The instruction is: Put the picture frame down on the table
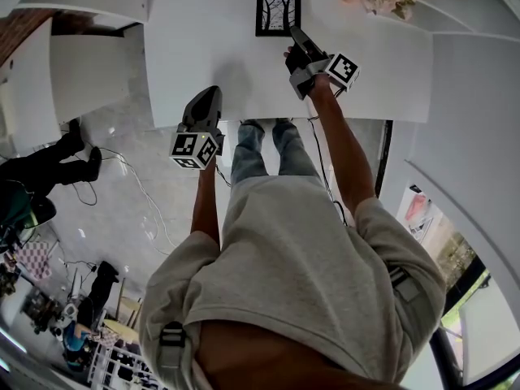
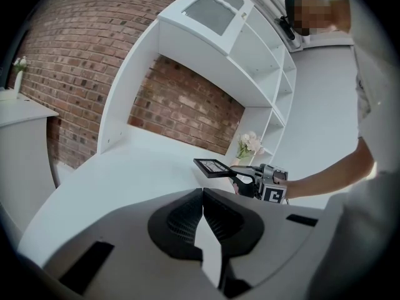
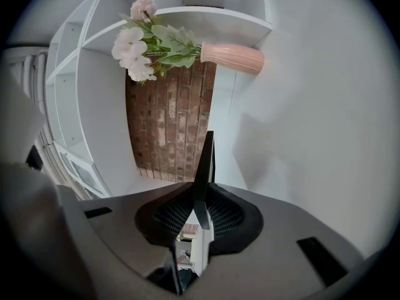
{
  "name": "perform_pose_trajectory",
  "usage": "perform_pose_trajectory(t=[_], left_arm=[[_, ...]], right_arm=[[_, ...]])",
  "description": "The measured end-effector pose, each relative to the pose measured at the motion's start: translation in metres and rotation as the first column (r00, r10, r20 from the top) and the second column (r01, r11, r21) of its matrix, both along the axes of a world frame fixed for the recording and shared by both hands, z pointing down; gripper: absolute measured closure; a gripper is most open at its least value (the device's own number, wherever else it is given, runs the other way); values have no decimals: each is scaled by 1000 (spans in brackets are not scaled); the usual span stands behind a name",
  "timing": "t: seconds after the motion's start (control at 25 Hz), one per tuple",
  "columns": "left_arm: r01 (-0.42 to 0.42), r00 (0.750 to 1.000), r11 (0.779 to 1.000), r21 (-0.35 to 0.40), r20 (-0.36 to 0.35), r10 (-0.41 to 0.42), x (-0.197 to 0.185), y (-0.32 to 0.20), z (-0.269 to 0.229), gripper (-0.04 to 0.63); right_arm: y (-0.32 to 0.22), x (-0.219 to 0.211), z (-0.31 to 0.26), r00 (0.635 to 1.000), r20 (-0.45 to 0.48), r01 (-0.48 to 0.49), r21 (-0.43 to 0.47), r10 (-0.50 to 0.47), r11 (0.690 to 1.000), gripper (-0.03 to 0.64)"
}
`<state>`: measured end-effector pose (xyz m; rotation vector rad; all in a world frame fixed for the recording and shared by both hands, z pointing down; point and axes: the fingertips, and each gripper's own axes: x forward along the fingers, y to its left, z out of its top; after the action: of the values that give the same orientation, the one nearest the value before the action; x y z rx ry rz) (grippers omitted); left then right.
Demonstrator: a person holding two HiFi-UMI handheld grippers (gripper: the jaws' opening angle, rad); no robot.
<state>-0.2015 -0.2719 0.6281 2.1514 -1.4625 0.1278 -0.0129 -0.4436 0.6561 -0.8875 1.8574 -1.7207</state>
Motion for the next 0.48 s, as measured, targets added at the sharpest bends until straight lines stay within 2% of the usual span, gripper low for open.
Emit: perform_pose_trajectory(t=[0.24, 0.48], left_arm=[[0, 1000, 1000, -4, -1, 0, 0, 2, 2, 578], [2, 1000, 1000, -9, 0, -2, 2, 2, 7, 578]], right_arm=[[2, 0, 30, 1000, 4, -23, -81, 23, 996, 529], [3, 3, 49, 999, -8, -34, -118, 34, 992, 529]])
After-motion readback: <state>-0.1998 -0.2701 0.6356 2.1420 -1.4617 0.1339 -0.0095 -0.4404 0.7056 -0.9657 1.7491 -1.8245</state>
